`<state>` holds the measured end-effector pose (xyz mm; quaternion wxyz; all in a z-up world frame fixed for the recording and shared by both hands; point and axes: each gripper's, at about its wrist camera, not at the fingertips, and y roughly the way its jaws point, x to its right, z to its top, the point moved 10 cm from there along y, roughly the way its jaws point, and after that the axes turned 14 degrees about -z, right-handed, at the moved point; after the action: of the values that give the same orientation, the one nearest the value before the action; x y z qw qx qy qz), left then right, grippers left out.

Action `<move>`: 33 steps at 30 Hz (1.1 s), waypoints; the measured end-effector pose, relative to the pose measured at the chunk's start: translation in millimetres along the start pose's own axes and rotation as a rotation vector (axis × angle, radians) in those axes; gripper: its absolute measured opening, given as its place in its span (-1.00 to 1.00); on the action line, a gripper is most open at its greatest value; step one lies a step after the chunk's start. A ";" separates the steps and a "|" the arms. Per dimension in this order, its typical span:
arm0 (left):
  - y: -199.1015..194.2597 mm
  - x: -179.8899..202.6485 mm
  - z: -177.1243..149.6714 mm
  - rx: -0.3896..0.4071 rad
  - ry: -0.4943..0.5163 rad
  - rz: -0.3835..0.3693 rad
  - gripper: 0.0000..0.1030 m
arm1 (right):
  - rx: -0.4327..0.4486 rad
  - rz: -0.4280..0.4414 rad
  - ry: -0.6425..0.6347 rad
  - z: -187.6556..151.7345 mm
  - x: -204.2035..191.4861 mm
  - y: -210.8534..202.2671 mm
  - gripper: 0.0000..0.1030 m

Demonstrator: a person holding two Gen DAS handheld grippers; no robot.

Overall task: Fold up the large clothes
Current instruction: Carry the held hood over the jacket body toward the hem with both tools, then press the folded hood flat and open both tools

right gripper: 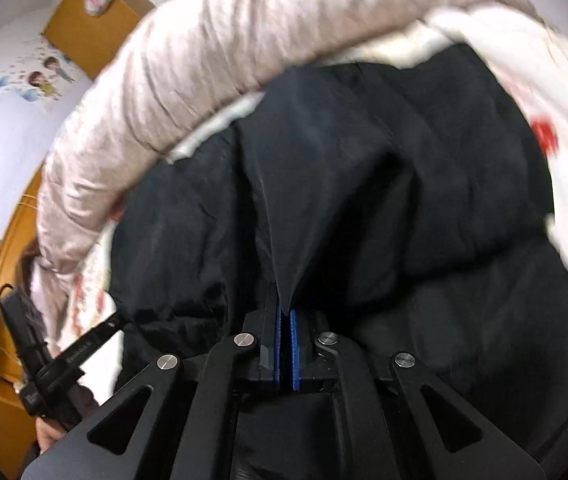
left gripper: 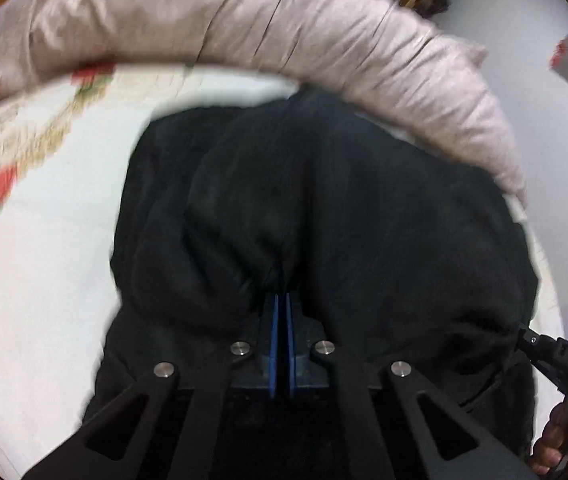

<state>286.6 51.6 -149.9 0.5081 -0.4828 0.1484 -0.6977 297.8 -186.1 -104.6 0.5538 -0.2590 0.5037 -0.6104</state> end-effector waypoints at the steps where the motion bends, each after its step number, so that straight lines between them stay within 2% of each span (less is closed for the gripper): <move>1: 9.1 -8.1 -9.8 -0.028 -0.024 0.009 -0.99 | -0.002 -0.013 0.005 -1.5 3.5 7.8 -0.95; 3: 17.2 -15.7 -17.9 -0.038 -0.035 0.024 -0.99 | -0.010 -0.030 0.004 0.1 4.3 15.2 -0.95; 7: 1.6 -9.4 -10.6 -0.025 -0.051 0.024 -0.99 | -0.011 -0.050 -0.054 6.2 -0.7 12.3 -0.94; 12: -57.4 0.6 11.6 0.117 -0.037 0.020 -0.97 | -0.019 -0.032 -0.069 -0.8 -2.9 0.8 -0.72; 14: -73.7 10.9 31.1 0.172 0.001 0.012 -0.87 | -0.016 -0.037 -0.073 -1.3 -0.5 -7.8 -0.67; 16: -78.6 22.0 51.2 0.204 0.037 -0.008 -0.80 | 0.022 -0.041 -0.082 4.8 1.7 -29.9 -0.62; 19: -77.5 28.8 74.3 0.231 0.074 -0.007 -0.61 | 0.125 -0.055 -0.104 23.7 2.4 -66.5 -0.61; 20: -72.7 30.3 80.6 0.230 0.090 -0.011 -0.46 | 0.165 -0.064 -0.111 34.8 1.5 -76.7 -0.58; 21: -63.3 31.3 85.0 0.219 0.103 -0.014 -0.41 | 0.188 -0.069 -0.115 43.0 1.1 -81.9 -0.45; 22: -52.6 30.6 87.2 0.206 0.105 -0.008 -0.40 | 0.208 -0.070 -0.118 52.0 -0.3 -83.9 -0.37; 24: -25.1 17.2 79.8 0.135 0.082 -0.015 -0.40 | 0.225 -0.087 -0.135 70.1 -5.2 -74.4 -0.36; 26: -1.5 5.6 64.0 0.075 0.061 -0.013 -0.40 | 0.204 -0.114 -0.157 78.6 -3.6 -53.7 -0.36; 29: 10.9 4.7 41.1 0.065 0.062 -0.018 -0.40 | 0.121 -0.202 -0.176 73.1 20.4 -9.2 -0.41; 31: 17.2 7.7 31.3 0.062 0.063 -0.038 -0.38 | 0.132 -0.222 -0.198 73.1 30.2 3.8 -0.47; 33: 20.9 10.4 28.8 0.060 0.079 -0.026 -0.38 | 0.131 -0.231 -0.195 72.5 30.5 0.4 -0.48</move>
<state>322.0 41.8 -144.9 0.5070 -0.4414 0.1412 -0.7267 353.7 -238.4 -86.3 0.5419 -0.3366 0.3733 -0.6736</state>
